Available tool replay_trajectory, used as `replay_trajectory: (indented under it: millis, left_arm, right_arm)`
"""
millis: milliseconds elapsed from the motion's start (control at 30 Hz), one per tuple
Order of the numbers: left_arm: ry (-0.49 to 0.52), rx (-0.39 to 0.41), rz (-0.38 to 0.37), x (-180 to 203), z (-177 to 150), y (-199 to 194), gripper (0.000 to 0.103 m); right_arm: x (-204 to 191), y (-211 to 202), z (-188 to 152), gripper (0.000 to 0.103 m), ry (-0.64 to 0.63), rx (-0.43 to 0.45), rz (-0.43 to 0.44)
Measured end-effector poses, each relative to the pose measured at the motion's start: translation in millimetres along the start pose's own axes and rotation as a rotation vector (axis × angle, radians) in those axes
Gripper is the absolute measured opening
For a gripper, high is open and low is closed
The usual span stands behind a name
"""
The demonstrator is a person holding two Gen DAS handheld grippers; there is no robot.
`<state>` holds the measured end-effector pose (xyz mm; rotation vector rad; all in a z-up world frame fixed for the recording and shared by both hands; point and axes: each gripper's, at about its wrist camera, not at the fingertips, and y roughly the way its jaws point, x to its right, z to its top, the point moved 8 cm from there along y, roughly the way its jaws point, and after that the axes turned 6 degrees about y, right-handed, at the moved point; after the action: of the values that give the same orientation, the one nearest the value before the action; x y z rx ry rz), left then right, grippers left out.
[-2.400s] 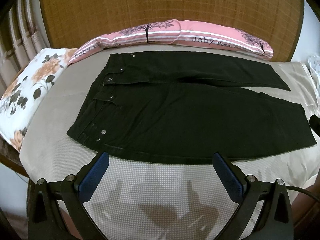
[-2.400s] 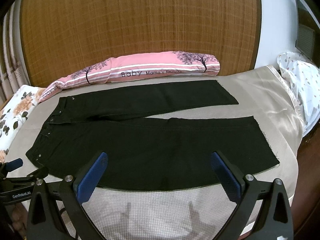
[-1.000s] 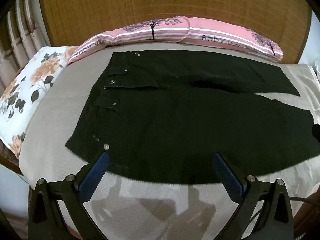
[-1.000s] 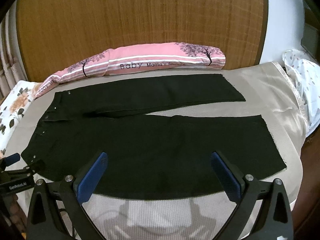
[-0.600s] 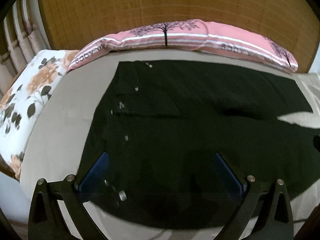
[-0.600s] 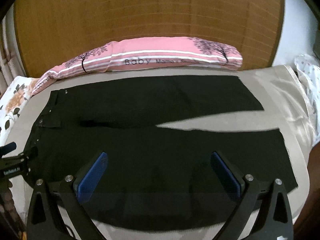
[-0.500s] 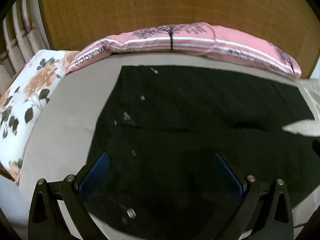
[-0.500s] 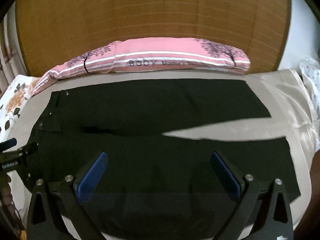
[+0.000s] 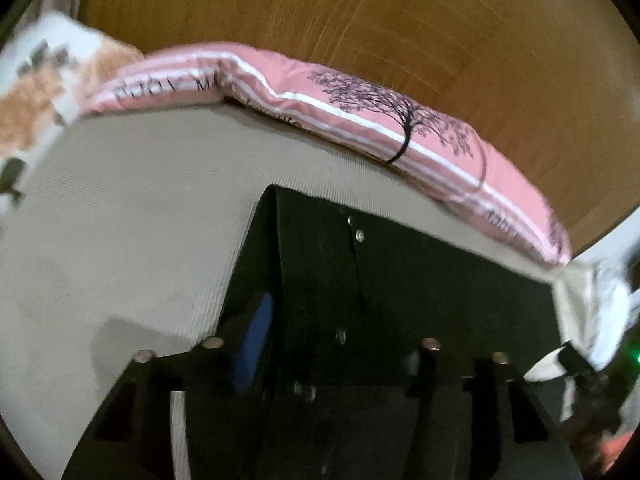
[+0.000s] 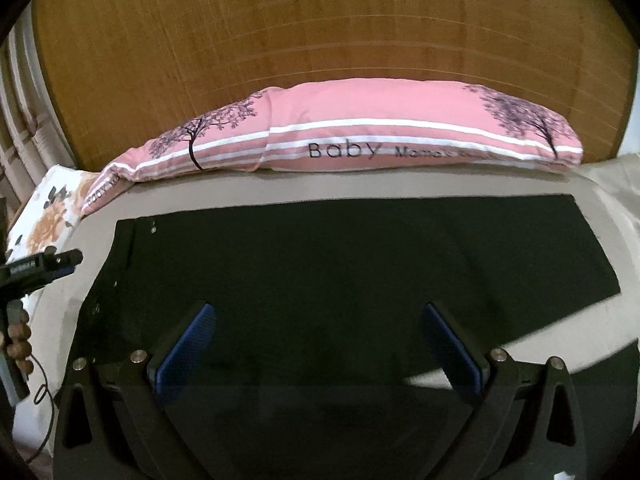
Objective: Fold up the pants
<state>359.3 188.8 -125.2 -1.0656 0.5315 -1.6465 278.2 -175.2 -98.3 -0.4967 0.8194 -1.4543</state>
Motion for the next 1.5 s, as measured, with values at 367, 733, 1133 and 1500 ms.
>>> replay_trajectory:
  millis: [367,733,1133,1500]
  left_arm:
    - [-0.176,-0.107,-0.133,-39,23,62,0.038]
    - [-0.176,-0.103,-0.187,-33,57,91,0.03]
    - [-0.199,0.002,-0.186,-33,63,81,0.006]
    - [-0.036,0.165,-0.352,15,65,18,0.006]
  right_arm:
    - [-16,49,9,0.102,-0.05,-0.043,0.0]
    - [-13,78,14,0.102,-0.046,-0.058,0.008]
    - [-11,96,36,0.102,-0.1,-0.076,0.077]
    - [-29,129,77,0.099,-0.427,-0.281,0.316]
